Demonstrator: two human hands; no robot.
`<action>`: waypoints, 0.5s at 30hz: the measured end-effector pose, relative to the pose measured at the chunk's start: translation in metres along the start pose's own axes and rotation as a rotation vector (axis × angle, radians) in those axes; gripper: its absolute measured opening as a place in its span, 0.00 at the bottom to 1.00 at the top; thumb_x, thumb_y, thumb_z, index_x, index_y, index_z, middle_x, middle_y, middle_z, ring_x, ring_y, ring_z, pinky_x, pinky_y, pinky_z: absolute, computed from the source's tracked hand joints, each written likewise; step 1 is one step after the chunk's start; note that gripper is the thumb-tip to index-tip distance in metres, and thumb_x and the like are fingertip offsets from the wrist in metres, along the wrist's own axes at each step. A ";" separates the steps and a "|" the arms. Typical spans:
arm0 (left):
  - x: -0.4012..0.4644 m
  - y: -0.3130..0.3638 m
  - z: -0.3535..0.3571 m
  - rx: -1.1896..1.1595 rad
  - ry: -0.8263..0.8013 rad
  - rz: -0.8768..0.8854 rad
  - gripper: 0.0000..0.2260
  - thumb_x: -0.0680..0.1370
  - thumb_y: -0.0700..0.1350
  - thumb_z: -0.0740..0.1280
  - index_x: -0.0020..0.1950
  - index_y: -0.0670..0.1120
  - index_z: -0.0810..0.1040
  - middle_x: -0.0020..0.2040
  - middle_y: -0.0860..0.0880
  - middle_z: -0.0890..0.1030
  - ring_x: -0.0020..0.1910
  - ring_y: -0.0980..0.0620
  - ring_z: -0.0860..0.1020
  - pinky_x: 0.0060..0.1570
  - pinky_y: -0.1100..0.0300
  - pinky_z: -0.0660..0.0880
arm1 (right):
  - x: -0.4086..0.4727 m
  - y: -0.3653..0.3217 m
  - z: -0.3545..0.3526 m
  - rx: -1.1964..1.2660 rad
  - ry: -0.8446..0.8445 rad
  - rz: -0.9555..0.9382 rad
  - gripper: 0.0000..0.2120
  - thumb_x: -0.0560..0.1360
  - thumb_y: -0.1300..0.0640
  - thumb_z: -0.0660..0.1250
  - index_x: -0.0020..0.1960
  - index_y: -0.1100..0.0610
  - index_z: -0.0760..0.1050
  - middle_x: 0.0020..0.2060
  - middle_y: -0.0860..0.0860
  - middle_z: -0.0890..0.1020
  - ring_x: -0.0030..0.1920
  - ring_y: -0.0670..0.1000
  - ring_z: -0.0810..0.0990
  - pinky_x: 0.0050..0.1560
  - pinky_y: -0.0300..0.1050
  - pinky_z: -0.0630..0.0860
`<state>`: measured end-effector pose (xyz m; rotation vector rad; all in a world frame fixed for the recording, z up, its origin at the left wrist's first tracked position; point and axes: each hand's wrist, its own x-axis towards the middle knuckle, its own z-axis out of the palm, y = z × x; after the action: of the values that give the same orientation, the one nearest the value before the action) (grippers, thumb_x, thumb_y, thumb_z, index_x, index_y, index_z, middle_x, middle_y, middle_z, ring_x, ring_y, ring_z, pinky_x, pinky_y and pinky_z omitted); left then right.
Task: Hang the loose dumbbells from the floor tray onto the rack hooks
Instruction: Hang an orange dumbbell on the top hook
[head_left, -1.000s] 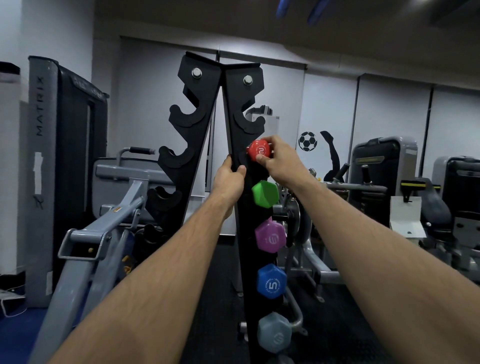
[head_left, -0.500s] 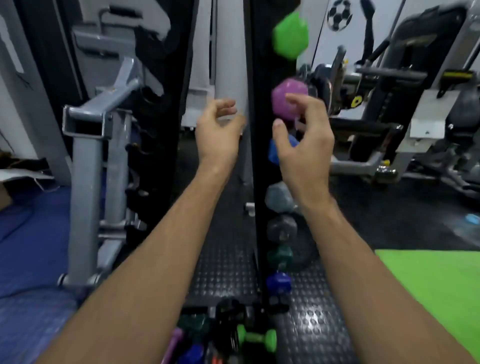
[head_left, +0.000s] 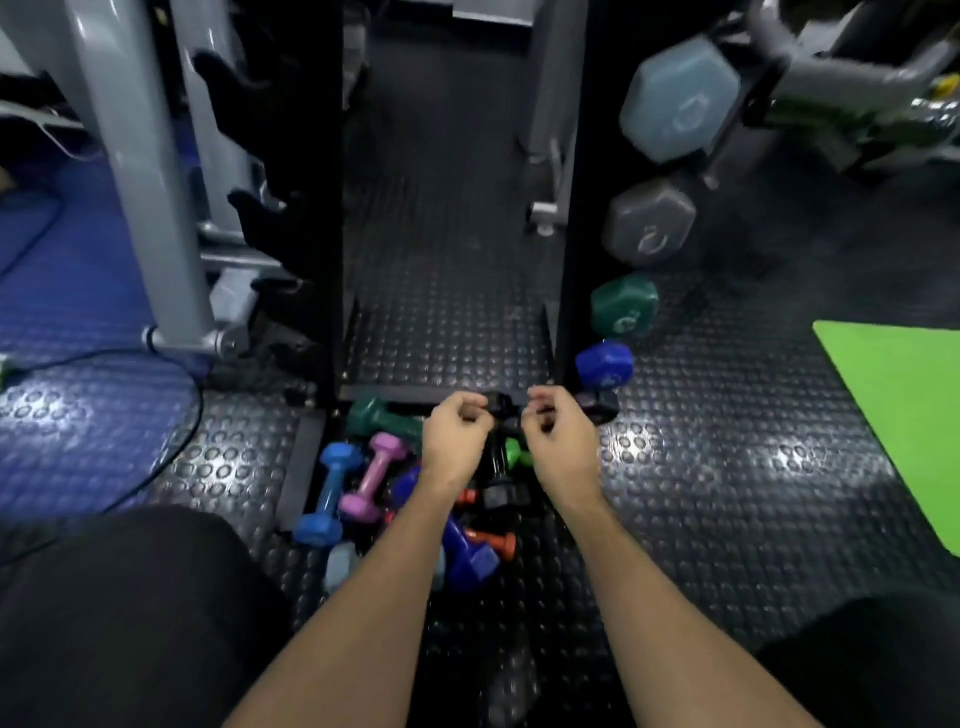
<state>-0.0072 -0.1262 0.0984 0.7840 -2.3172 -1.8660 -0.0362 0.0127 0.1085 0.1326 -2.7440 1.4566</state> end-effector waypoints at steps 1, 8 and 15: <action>-0.001 -0.017 0.004 0.020 0.003 -0.040 0.08 0.72 0.40 0.70 0.49 0.50 0.83 0.44 0.47 0.86 0.48 0.46 0.84 0.56 0.50 0.80 | -0.005 0.014 0.008 -0.020 -0.022 0.072 0.10 0.78 0.60 0.68 0.58 0.53 0.80 0.45 0.47 0.83 0.43 0.47 0.82 0.49 0.45 0.79; -0.003 -0.093 0.024 0.115 -0.026 -0.200 0.09 0.76 0.38 0.69 0.52 0.49 0.83 0.43 0.53 0.83 0.49 0.51 0.82 0.56 0.58 0.77 | -0.047 0.105 0.052 -0.126 -0.081 0.582 0.07 0.76 0.58 0.68 0.54 0.55 0.79 0.50 0.55 0.84 0.52 0.60 0.83 0.51 0.46 0.77; -0.003 -0.130 0.025 0.132 -0.084 -0.239 0.11 0.78 0.36 0.66 0.53 0.50 0.82 0.50 0.50 0.85 0.46 0.57 0.81 0.44 0.69 0.74 | -0.078 0.165 0.081 -0.179 -0.444 0.652 0.17 0.78 0.60 0.68 0.66 0.57 0.78 0.59 0.60 0.82 0.58 0.58 0.83 0.59 0.43 0.78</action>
<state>0.0312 -0.1199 -0.0281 1.0613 -2.5181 -1.8826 0.0273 0.0423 -0.0781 -0.5642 -3.4814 1.4002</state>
